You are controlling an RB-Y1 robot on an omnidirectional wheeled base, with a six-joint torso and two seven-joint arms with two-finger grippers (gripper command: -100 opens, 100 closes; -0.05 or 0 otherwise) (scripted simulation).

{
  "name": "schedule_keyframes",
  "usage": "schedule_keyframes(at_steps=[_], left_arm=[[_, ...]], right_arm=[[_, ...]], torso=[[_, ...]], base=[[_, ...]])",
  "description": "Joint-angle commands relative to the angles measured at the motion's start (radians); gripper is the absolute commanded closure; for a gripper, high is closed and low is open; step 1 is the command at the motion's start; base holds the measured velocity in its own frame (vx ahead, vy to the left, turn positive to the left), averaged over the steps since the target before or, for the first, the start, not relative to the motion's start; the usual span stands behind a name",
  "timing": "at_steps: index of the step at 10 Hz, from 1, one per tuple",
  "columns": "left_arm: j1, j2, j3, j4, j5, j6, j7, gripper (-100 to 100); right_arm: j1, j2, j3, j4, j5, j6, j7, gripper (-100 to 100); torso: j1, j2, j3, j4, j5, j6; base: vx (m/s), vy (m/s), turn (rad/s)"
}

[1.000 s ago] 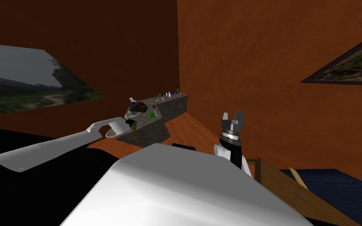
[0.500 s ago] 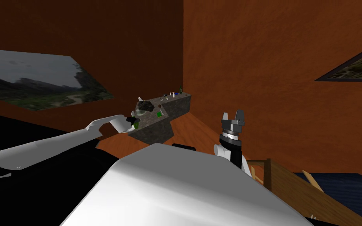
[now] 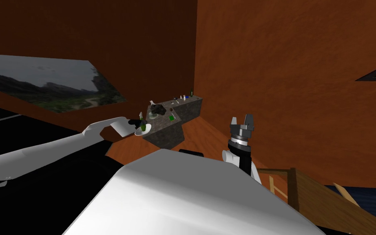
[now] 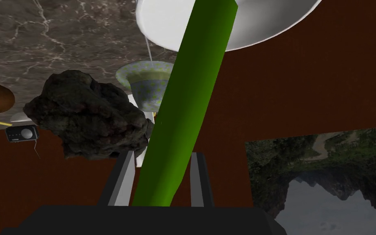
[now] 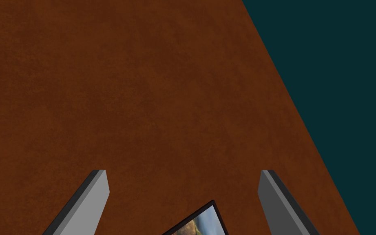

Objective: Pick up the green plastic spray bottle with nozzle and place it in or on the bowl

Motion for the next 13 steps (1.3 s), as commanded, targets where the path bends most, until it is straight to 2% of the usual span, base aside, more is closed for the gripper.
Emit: schedule_keyframes(at_steps=[1,3,4,5,9,10,11,12,13], left_arm=[[-0.010,-0.007,0.025,-0.040,0.004,-0.002,0.025,100],[-0.002,-0.014,0.066,-0.076,0.012,-0.010,0.040,100],[0.002,-0.015,0.057,-0.064,0.007,-0.010,0.031,100],[0.002,-0.015,0.059,-0.066,0.006,-0.011,0.033,-100],[0.002,-0.015,0.059,-0.065,0.006,-0.010,0.033,-100],[0.002,-0.015,0.059,-0.065,0.006,-0.010,0.033,0],[-0.031,0.015,0.009,-0.015,-0.044,-0.060,0.083,-100],[-0.031,0.015,0.004,0.012,-0.061,-0.080,0.100,-100],[-0.031,0.015,0.004,0.047,-0.061,-0.113,0.100,-100]], right_arm=[[0.000,0.000,0.000,0.000,0.000,0.000,0.000,0],[0.000,0.000,0.000,0.000,0.000,0.000,0.000,0],[0.000,0.000,0.000,0.000,0.000,0.000,0.000,0],[0.000,0.000,0.000,0.000,0.000,0.000,0.000,0],[0.000,0.000,0.000,0.000,0.000,0.000,0.000,0],[0.000,0.000,0.000,0.000,0.000,0.000,0.000,0],[0.000,0.000,0.000,0.000,0.000,0.000,0.000,0],[0.000,0.001,0.000,0.000,0.000,0.000,0.000,0],[0.000,0.001,0.001,0.000,0.000,0.000,0.000,0]], torso=[[0.000,0.000,0.000,0.000,0.000,0.000],[0.003,0.000,0.000,0.001,0.001,0.000],[0.000,0.001,0.001,0.001,0.002,0.001],[-0.007,0.000,0.000,0.000,0.001,0.001],[-0.015,-0.003,-0.001,0.000,-0.001,0.001],[-0.015,-0.003,-0.001,0.000,-0.001,0.001],[-0.015,-0.003,-0.001,0.000,-0.001,0.001],[-0.019,-0.007,-0.004,-0.001,-0.002,0.001],[-0.022,-0.010,-0.006,-0.002,-0.003,0.001]], base=[[-0.049,0.240,0.087],[-0.052,0.234,0.050],[-0.029,0.075,-0.002],[-0.005,0.017,-0.001],[-0.001,0.002,0.000],[0.000,0.000,0.000],[0.082,-0.080,0.169],[0.130,-0.122,0.133],[0.078,-0.091,0.012]])
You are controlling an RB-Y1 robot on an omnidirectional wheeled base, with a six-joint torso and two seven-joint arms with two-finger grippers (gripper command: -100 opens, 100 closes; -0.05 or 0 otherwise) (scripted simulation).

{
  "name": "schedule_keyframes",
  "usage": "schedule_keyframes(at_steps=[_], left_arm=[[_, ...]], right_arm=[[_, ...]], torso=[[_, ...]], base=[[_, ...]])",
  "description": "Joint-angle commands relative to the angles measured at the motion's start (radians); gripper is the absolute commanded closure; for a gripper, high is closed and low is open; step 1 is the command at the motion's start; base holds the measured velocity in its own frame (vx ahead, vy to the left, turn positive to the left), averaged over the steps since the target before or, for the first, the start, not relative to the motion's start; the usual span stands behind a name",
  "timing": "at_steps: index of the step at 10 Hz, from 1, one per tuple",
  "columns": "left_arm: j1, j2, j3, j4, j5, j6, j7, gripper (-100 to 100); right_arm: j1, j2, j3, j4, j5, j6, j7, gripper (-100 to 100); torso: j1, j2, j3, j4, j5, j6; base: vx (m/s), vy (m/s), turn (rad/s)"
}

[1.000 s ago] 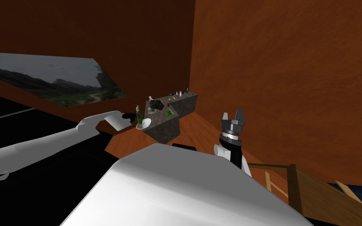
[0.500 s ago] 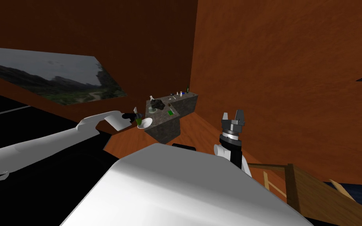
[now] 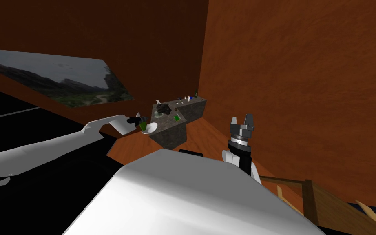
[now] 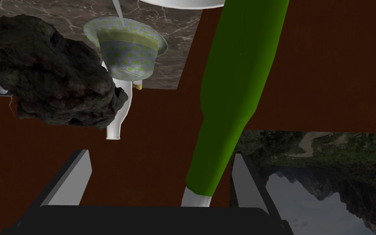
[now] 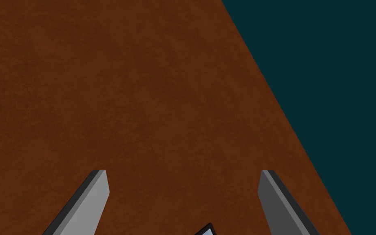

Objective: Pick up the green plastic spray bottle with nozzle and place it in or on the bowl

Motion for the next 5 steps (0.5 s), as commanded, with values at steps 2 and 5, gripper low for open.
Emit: schedule_keyframes(at_steps=[2,5], left_arm=[[-0.009,0.002,-0.013,0.049,-0.010,-0.075,0.009,-100],[-0.042,0.031,-0.068,0.122,-0.076,-0.147,0.077,-100]], right_arm=[[0.000,0.000,0.000,0.000,0.000,0.000,0.000,0],[0.000,0.000,0.000,0.000,0.000,0.000,0.000,0]], torso=[[0.003,0.002,0.001,0.001,0.001,0.000],[0.002,0.002,0.001,0.001,0.001,-0.001]], base=[[0.004,-0.017,-0.018],[0.058,-0.068,0.101]])
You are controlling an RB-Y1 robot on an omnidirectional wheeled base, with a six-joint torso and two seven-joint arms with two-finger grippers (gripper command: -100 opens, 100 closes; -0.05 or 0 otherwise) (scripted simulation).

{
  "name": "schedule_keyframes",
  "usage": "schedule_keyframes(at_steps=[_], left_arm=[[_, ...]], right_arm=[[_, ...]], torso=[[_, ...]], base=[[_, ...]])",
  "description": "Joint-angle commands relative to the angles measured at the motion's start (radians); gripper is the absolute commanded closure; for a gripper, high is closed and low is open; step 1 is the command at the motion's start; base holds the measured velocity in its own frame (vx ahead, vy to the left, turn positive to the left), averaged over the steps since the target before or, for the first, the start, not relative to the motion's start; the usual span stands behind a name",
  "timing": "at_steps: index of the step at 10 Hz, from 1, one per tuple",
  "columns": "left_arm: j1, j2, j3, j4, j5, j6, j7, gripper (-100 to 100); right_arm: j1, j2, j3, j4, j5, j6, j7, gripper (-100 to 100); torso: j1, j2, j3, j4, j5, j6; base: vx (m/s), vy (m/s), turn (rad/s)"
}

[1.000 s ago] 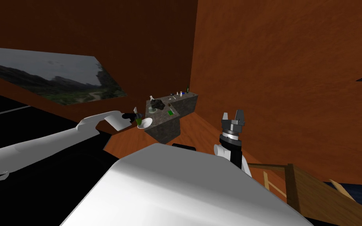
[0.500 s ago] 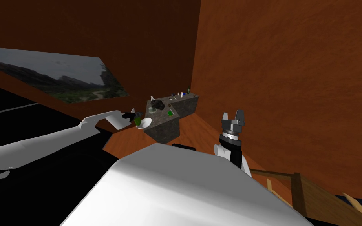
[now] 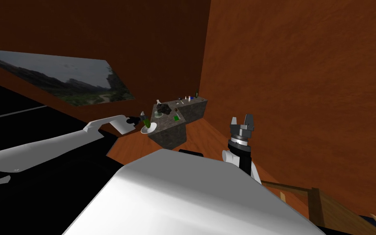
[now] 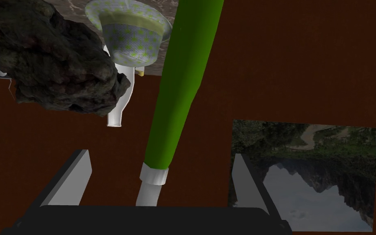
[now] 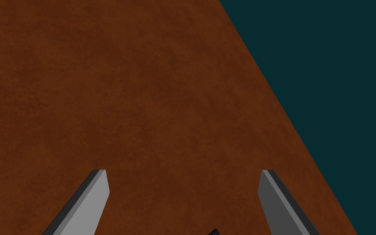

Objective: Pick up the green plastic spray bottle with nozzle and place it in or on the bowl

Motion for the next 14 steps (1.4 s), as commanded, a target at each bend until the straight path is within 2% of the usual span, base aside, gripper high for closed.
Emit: schedule_keyframes(at_steps=[1,3,4,5,6,8,10,11,12,14], left_arm=[[-0.015,0.007,-0.018,0.050,-0.014,-0.050,0.019,-100],[-0.015,0.007,-0.018,0.094,-0.014,-0.105,0.019,-100],[-0.015,0.007,-0.018,0.094,-0.014,-0.121,0.019,-100],[-0.048,0.037,-0.068,0.140,-0.065,-0.157,0.069,-100],[-0.048,0.037,-0.073,0.171,-0.081,-0.186,0.086,-100],[-0.048,0.037,-0.073,0.226,-0.081,-0.237,0.086,-100],[-0.048,0.037,-0.073,0.236,-0.081,-0.286,0.086,-100],[-0.082,0.067,-0.116,0.277,-0.133,-0.316,0.136,-100],[-0.082,0.067,-0.129,0.300,-0.148,-0.341,0.153,-100],[-0.082,0.067,-0.129,0.362,-0.148,-0.395,0.153,-100]], right_arm=[[0.000,0.000,0.000,0.000,0.000,0.000,0.000,0],[0.000,0.000,0.000,0.000,0.000,0.000,0.000,0],[0.000,0.000,0.000,0.000,0.000,0.000,0.000,0],[0.000,0.000,0.000,0.000,0.000,0.000,0.000,0],[0.000,0.000,0.000,0.000,0.000,0.000,0.000,0],[0.000,0.000,0.000,0.000,0.000,0.000,0.000,0],[0.000,0.000,0.000,0.000,0.000,0.000,0.000,0],[0.000,0.000,0.000,0.000,0.000,0.000,0.000,0],[0.000,0.000,0.000,0.000,0.000,0.000,0.000,0],[0.000,0.000,0.000,0.000,0.000,0.000,0.000,0]], torso=[[0.000,0.000,0.000,0.000,0.000,0.000],[0.005,0.003,0.002,0.001,0.001,0.000],[0.008,0.006,0.003,0.001,0.002,0.000],[0.009,0.007,0.004,0.001,0.002,0.000],[0.004,0.003,0.002,0.001,0.001,-0.001],[0.001,0.001,0.001,0.000,0.000,0.000],[0.007,0.006,0.003,0.001,0.002,0.000],[0.009,0.007,0.004,0.001,0.002,0.000],[0.003,0.003,0.002,0.001,0.001,-0.001],[0.001,0.000,0.000,0.000,0.000,0.002]], base=[[0.079,-0.083,-0.001],[0.007,-0.009,-0.012],[-0.013,0.016,0.000],[0.080,-0.072,0.180],[0.120,-0.137,0.126],[0.038,-0.066,-0.011],[-0.011,0.013,-0.002],[0.072,-0.084,0.173],[0.111,-0.148,0.124],[0.039,-0.058,0.003]])
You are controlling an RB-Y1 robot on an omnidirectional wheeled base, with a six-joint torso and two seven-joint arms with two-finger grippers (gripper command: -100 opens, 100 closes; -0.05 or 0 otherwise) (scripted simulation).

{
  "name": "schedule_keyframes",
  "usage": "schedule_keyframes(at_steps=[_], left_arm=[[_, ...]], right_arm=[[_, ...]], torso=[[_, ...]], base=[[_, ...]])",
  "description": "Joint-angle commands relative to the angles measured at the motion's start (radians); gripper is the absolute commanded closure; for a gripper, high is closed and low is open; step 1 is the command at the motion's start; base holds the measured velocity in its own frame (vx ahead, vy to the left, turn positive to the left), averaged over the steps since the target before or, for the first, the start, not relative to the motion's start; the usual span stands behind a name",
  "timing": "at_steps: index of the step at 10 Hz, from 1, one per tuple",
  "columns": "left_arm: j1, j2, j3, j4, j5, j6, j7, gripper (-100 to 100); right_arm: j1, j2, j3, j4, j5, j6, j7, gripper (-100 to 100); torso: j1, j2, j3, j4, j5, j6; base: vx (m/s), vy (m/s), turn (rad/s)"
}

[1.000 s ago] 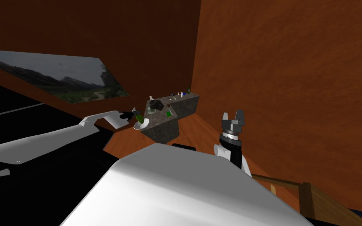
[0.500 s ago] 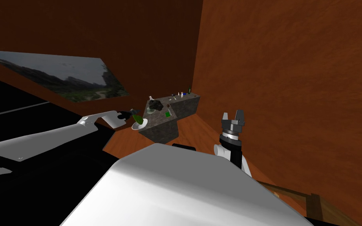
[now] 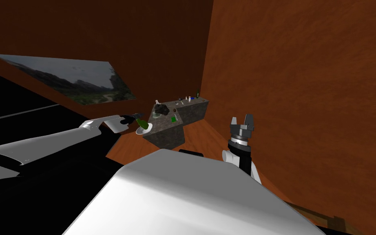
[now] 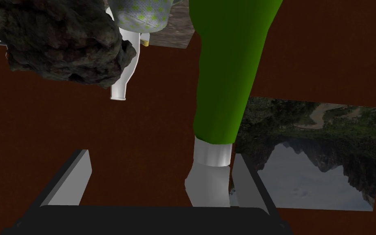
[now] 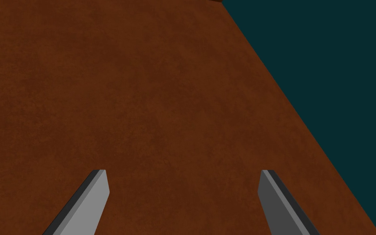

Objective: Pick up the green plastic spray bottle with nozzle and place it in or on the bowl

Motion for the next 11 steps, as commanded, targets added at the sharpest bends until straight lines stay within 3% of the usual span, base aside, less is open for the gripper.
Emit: schedule_keyframes(at_steps=[1,2,3,6,8,9,11], left_arm=[[0.021,0.003,0.020,0.024,0.000,-0.050,0.002,-100],[0.021,0.003,0.020,0.024,0.000,-0.073,0.002,-100],[-0.012,0.033,-0.035,0.077,-0.050,-0.109,0.051,-100],[-0.012,0.033,-0.035,0.166,-0.066,-0.198,0.069,-100],[-0.012,0.033,-0.035,0.166,-0.066,-0.237,0.069,-100],[-0.045,0.063,-0.086,0.214,-0.116,-0.273,0.119,-100],[-0.045,0.063,-0.090,0.281,-0.133,-0.333,0.136,-100]], right_arm=[[0.000,0.000,0.000,0.000,0.000,0.000,0.000,0],[0.000,0.000,0.000,0.000,0.000,0.000,0.000,0],[0.000,0.000,0.000,0.000,0.000,0.000,0.000,0],[0.000,0.000,0.000,0.000,0.000,0.000,0.000,0],[0.000,0.000,0.000,0.000,0.000,0.000,0.000,0],[0.000,0.000,0.000,0.000,0.000,0.000,0.000,0],[0.000,0.000,0.000,0.000,0.000,0.000,0.000,0]], torso=[[0.000,0.000,0.000,0.000,0.000,0.000],[0.003,0.001,0.000,0.000,0.001,0.000],[0.004,0.001,0.001,0.000,0.001,0.000],[-0.004,-0.004,-0.003,-0.001,-0.001,0.001],[0.002,0.000,0.000,0.000,0.000,0.001],[0.003,0.000,0.000,0.000,0.001,0.002],[-0.007,-0.007,-0.004,-0.001,-0.002,0.002]], base=[[-0.001,0.009,-0.016],[-0.006,0.018,-0.008],[0.069,-0.075,0.174],[0.063,-0.091,0.038],[-0.010,0.013,-0.001],[0.071,-0.115,0.160],[0.087,-0.114,0.073]])
